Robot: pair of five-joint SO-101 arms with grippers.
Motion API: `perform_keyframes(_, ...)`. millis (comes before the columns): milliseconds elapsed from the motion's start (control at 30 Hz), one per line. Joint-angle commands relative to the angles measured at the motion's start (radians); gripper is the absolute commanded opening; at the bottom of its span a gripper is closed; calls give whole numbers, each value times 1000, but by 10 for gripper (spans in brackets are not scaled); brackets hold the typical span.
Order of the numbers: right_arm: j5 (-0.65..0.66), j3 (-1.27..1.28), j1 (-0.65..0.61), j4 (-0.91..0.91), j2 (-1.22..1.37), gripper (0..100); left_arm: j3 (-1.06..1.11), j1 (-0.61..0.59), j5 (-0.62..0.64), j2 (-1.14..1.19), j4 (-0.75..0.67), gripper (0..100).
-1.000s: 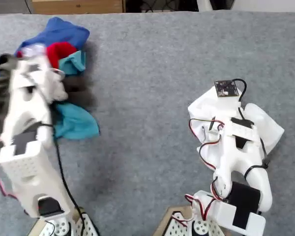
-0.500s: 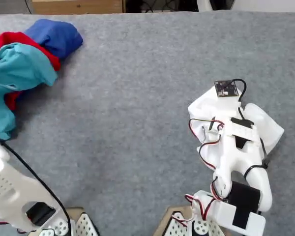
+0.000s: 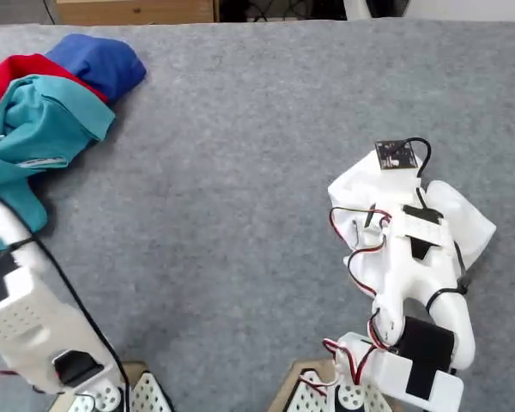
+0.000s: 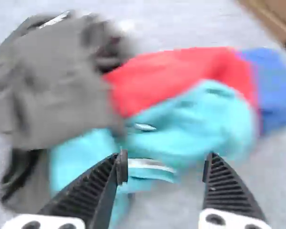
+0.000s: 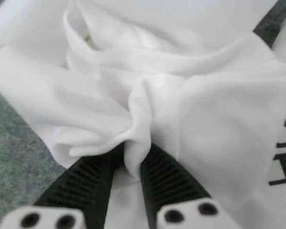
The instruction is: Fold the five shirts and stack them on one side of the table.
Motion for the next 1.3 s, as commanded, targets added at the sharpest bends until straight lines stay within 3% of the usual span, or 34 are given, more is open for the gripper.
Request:
perform_keyframes(0,-11,22,-21,-14,-1,15,-36,154,-8,-11,-74,269)
perform_keyframes(133,-11,22,-21,-14,-1,15,21,269,-9,109,-304,267)
perform_keyframes(333,-11,22,-21,-14,-1,15,2,285,-8,402,-687,218)
perform_keyframes(467,-8,21,-21,-14,-1,15,-81,265,-55,615,-787,202)
perform_keyframes(600,-8,19,-21,-14,-1,15,-226,251,-281,801,-712,111)
perform_keyframes(667,-9,18,-21,-15,-1,15,-318,237,-384,862,-626,37)
perform_keyframes(733,-11,18,-21,-15,-1,15,-427,208,-437,901,-519,35)
perform_keyframes(1000,-11,18,-21,-15,-1,15,-863,22,-446,945,-178,30)
perform_keyframes(1267,-12,18,-21,-15,-1,15,-868,-200,-525,859,-3,30)
